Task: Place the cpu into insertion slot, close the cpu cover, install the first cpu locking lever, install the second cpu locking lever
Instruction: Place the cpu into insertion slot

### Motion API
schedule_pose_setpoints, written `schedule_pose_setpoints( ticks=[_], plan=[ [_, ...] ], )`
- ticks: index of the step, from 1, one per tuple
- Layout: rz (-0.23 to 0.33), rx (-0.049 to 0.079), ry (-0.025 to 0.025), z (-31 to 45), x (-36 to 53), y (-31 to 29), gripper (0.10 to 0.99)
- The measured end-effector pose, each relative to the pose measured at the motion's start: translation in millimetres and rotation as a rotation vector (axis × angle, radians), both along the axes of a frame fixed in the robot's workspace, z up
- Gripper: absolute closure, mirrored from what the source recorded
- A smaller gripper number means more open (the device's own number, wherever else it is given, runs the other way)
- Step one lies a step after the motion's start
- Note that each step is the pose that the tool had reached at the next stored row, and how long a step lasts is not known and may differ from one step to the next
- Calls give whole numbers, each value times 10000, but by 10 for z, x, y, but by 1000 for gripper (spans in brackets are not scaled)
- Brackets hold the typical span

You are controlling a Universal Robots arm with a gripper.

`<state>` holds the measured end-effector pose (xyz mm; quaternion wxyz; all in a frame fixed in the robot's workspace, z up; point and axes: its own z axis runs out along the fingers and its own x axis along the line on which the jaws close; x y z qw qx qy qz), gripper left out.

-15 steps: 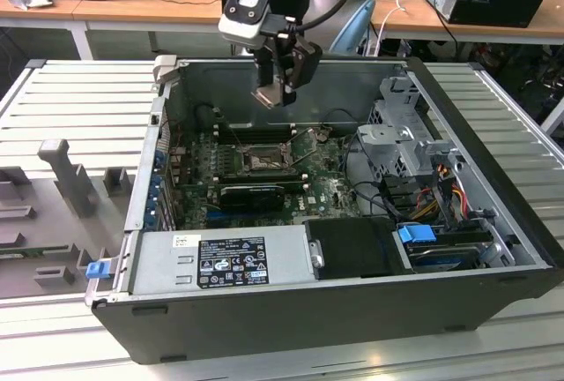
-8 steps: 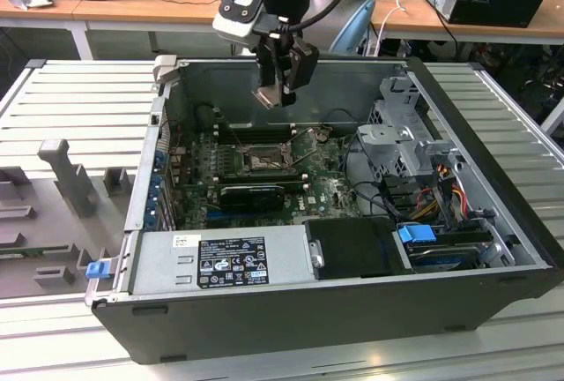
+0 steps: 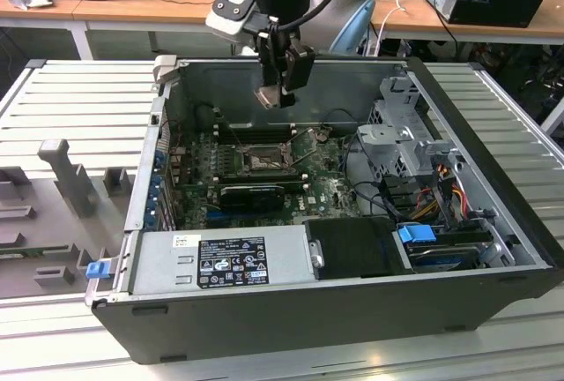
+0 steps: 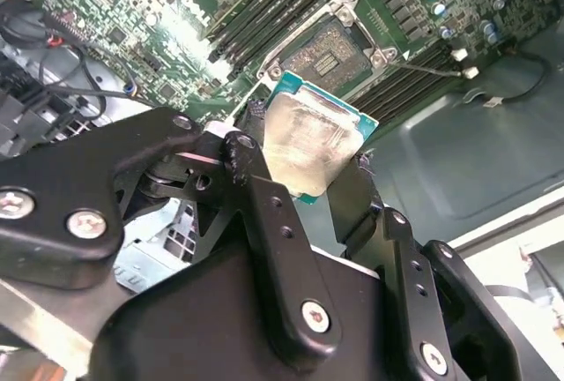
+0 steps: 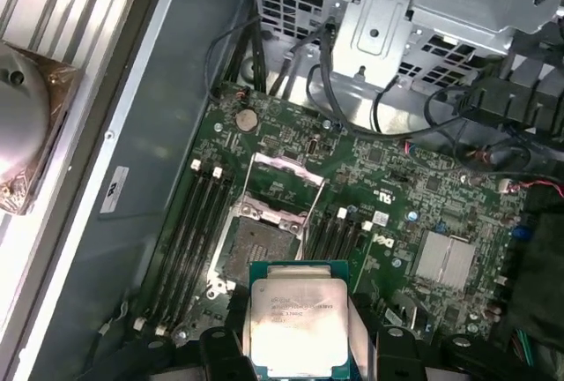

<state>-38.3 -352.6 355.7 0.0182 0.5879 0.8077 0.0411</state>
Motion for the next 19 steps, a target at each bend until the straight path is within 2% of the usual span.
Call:
schedule_pose_setpoints(
  ticks=[3, 7, 16, 19],
  plan=[
    [-935, 0, 0, -4, 0, 0, 557],
    [-1838, 1, 0, -12, 0, 0, 557],
    [-1857, -2, 18, -143, -1, 0, 557],
    [-1856, -6, 63, -194, -1, 0, 557]
  ],
)
